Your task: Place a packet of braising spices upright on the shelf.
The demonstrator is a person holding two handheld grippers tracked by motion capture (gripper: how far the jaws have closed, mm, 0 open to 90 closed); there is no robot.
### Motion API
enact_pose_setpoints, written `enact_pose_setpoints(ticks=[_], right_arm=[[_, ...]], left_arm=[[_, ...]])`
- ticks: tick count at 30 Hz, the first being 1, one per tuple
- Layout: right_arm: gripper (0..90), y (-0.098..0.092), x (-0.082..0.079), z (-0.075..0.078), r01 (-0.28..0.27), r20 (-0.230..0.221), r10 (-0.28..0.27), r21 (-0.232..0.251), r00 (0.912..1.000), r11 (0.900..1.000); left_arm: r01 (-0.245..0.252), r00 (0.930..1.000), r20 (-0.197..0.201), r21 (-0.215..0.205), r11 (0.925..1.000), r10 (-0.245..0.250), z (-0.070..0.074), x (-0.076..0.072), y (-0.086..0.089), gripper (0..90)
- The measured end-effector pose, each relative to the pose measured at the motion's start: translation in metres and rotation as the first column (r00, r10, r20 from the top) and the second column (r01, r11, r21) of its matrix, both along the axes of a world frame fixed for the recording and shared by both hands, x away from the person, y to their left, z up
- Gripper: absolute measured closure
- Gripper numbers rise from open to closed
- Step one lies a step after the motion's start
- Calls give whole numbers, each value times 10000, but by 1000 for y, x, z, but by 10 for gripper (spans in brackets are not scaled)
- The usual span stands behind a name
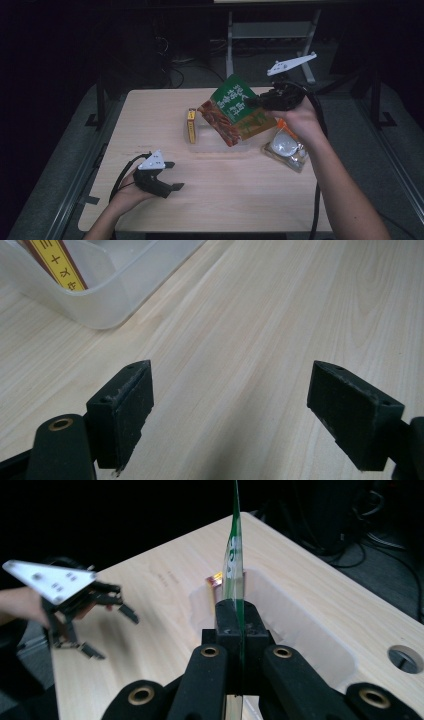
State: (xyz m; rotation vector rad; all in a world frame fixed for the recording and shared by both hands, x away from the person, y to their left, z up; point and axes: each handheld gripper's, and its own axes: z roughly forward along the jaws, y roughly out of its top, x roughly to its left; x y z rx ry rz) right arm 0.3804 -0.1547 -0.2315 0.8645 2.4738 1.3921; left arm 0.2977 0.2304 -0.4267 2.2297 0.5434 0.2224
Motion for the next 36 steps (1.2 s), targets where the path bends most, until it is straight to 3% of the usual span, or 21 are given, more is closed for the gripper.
enact_pose_setpoints(ticks=[15,24,36], right_arm=[[900,16,20,1,402,-146,-400,148,9991,9991],[900,25,28,-6,634,-425,-627,165,9971,9979],[900,35,41,-21,1166,-672,-1187,-352,9907,9926]], left_arm=[[93,9999,-75,109,9999,-92,-1,0,0,182],[118,9999,-108,125,9999,-116,-1,-1,-1,181],[190,9998,-118,164,9997,-188,-2,-1,-2,180]])
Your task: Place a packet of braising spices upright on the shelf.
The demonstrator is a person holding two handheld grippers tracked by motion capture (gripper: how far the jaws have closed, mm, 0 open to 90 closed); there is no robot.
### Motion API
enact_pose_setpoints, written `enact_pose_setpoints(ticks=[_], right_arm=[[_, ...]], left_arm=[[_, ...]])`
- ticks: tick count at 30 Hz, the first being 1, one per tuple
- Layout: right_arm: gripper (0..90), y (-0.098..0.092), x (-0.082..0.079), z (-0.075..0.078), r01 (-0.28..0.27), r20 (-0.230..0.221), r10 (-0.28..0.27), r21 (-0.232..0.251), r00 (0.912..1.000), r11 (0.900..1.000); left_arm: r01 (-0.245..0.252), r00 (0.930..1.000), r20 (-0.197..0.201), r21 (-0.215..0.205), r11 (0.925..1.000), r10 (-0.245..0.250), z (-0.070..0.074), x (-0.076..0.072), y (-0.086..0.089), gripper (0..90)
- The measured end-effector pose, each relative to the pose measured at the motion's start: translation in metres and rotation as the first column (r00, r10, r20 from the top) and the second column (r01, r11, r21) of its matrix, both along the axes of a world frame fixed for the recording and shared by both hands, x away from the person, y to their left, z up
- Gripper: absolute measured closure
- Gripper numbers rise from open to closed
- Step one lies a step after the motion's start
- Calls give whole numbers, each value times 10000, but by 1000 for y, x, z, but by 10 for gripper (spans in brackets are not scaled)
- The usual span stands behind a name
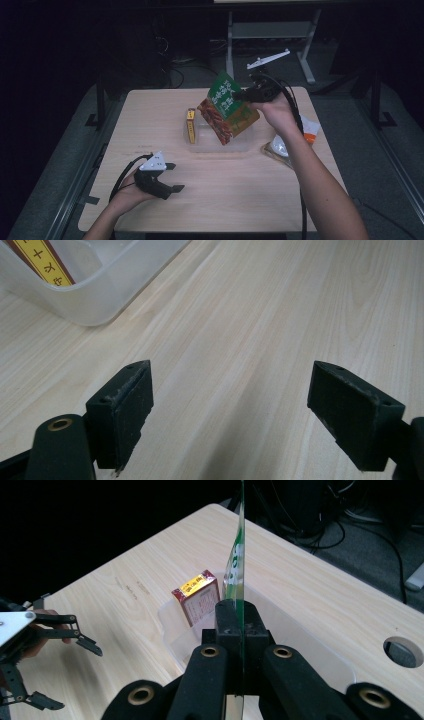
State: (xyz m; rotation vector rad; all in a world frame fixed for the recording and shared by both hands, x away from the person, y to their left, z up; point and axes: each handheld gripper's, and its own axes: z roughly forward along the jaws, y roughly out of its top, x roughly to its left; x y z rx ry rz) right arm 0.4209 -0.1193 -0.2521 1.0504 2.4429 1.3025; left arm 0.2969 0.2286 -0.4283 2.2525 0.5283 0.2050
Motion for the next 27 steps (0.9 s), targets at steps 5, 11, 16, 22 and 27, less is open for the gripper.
enact_pose_setpoints(ticks=[5,11,16,22,27], right_arm=[[900,6,6,-7,336,-185,-339,-192,9993,9993],[900,13,12,-14,507,-288,-520,-466,9982,9976],[900,18,17,-19,564,-345,-587,-633,9977,9964],[900,21,20,-22,703,-395,-730,-667,9965,9953],[900,24,22,-25,676,-455,-710,-731,9964,9950]], left_arm=[[49,10000,-41,35,10000,-49,-1,0,-1,179],[60,10000,-45,43,10000,-59,-1,0,-1,178],[52,10000,-32,13,10000,-52,-1,-1,-1,177],[93,10000,-37,107,9999,-92,-1,0,-1,177],[130,9999,-78,105,9999,-129,-2,-1,-2,177]])
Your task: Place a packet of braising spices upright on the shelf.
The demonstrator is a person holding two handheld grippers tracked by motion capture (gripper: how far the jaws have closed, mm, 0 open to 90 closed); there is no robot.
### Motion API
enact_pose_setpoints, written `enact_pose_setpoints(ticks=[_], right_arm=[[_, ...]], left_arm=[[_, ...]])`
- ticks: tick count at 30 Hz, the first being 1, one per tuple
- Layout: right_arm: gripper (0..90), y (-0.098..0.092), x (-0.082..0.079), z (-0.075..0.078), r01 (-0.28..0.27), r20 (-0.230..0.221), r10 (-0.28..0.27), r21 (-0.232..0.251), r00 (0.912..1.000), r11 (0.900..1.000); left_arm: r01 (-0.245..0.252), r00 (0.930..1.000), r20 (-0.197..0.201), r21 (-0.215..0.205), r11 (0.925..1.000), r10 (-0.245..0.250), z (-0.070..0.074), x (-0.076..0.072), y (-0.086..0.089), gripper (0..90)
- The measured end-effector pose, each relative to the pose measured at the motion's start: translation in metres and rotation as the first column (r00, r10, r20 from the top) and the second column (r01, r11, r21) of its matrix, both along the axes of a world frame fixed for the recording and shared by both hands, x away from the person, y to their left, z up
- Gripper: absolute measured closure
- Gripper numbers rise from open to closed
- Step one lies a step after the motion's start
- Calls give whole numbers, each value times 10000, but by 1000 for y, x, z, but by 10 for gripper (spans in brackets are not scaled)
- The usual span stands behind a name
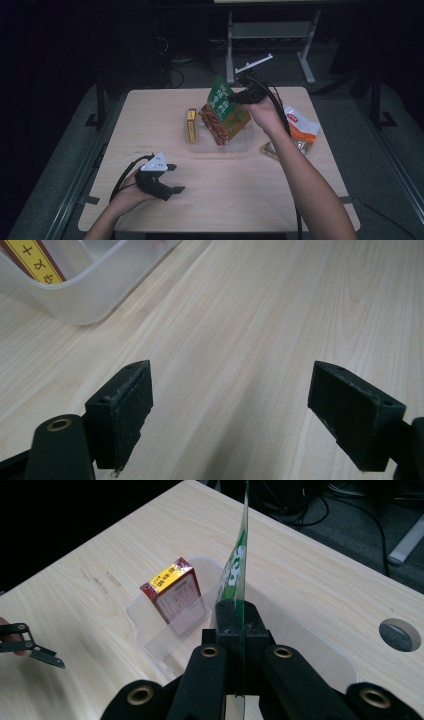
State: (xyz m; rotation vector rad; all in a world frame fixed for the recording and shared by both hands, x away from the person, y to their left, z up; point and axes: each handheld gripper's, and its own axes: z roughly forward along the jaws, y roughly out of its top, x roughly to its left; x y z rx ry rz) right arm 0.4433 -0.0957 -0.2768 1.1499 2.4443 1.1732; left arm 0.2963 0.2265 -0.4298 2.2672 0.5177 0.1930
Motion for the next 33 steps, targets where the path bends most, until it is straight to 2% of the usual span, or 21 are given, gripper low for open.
enact_pose_setpoints(ticks=[13,21,26,33], right_arm=[[900,8,10,-1,-24,-232,20,-183,9997,9998],[900,18,26,3,-176,-585,131,-767,9982,9969],[898,23,34,3,-187,-811,117,-852,9966,9962],[890,29,43,4,-326,-897,244,-916,9957,9953]], left_arm=[[41,10000,-8,5,10000,-41,-1,0,-1,177],[148,9999,-5,23,9999,-148,0,0,-2,177],[192,9998,-62,10,9998,-192,-1,0,-4,177],[274,9996,-56,82,9996,-273,-2,0,-7,177]])
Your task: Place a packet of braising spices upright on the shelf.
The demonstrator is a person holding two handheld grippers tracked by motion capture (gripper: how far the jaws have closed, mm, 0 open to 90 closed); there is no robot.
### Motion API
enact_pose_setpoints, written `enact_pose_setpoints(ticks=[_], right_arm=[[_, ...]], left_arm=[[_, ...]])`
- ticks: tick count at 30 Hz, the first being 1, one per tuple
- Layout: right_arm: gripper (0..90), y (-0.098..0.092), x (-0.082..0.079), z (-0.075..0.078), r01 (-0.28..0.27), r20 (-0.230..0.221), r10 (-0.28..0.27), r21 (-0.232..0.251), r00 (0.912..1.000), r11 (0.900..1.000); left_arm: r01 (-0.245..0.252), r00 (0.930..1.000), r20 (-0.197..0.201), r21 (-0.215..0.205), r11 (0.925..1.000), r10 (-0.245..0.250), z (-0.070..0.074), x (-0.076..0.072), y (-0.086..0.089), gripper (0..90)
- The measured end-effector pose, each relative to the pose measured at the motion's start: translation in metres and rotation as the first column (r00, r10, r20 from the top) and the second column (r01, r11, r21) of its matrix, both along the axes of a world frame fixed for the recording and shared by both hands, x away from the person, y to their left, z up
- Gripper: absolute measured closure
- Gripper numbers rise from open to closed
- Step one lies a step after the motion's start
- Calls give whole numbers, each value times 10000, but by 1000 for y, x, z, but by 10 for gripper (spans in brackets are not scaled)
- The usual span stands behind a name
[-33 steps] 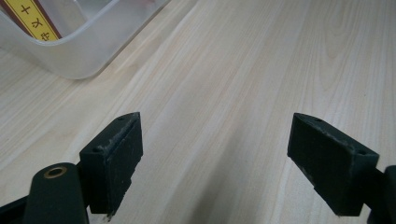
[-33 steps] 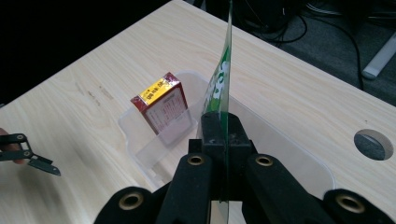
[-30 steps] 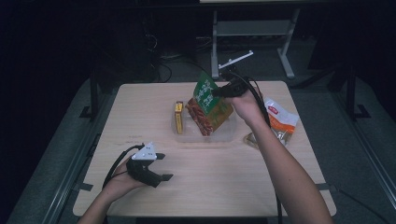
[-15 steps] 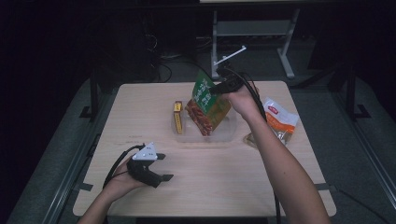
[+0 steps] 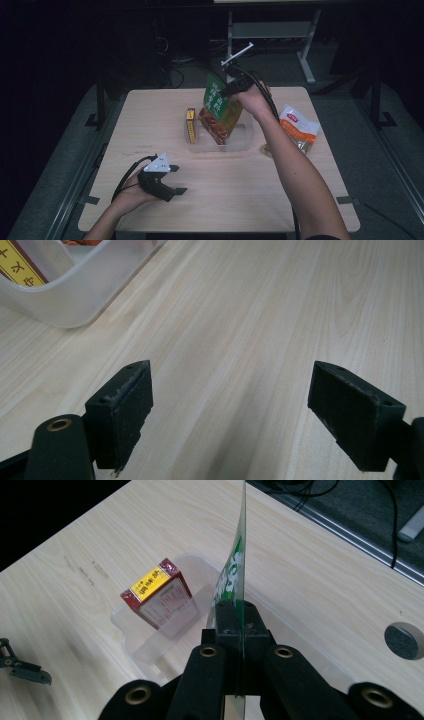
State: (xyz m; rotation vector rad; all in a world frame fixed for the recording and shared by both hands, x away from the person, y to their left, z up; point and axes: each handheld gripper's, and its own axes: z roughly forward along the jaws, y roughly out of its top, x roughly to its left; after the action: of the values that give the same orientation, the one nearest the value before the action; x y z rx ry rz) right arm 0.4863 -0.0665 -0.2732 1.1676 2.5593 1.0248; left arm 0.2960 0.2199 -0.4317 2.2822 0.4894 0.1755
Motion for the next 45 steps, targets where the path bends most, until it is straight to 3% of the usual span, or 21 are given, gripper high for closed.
enact_pose_setpoints(ticks=[4,9,10,16,23,31,38,45], right_arm=[[814,0,0,1,52,112,-55,188,9999,9998],[543,-10,-5,6,-53,208,38,724,9998,9974],[455,-12,-8,7,-54,394,27,693,9992,9976],[302,-27,-25,13,-168,1007,95,719,9949,9973],[260,-54,-51,14,-424,1846,222,1066,9826,9934],[253,-75,-76,6,-802,2221,484,1364,9738,9874],[248,-88,-99,-11,-787,2553,404,1417,9660,9868],[255,-100,-120,-32,-928,2762,476,1528,9599,9839]], left_arm=[[-25,10000,-24,-28,10000,25,-1,1,0,177],[-9,10000,-60,24,10000,9,-1,0,0,177],[-12,10000,-48,2,10000,12,-1,0,0,177],[-3,10000,-21,68,10000,3,-2,0,0,177],[-68,9999,-112,73,10000,68,-3,1,0,166],[-183,9998,-95,165,9997,184,-2,1,1,134],[-387,9988,-304,105,9992,390,-4,2,2,123],[-361,9990,-236,291,9989,368,-5,1,1,123]])
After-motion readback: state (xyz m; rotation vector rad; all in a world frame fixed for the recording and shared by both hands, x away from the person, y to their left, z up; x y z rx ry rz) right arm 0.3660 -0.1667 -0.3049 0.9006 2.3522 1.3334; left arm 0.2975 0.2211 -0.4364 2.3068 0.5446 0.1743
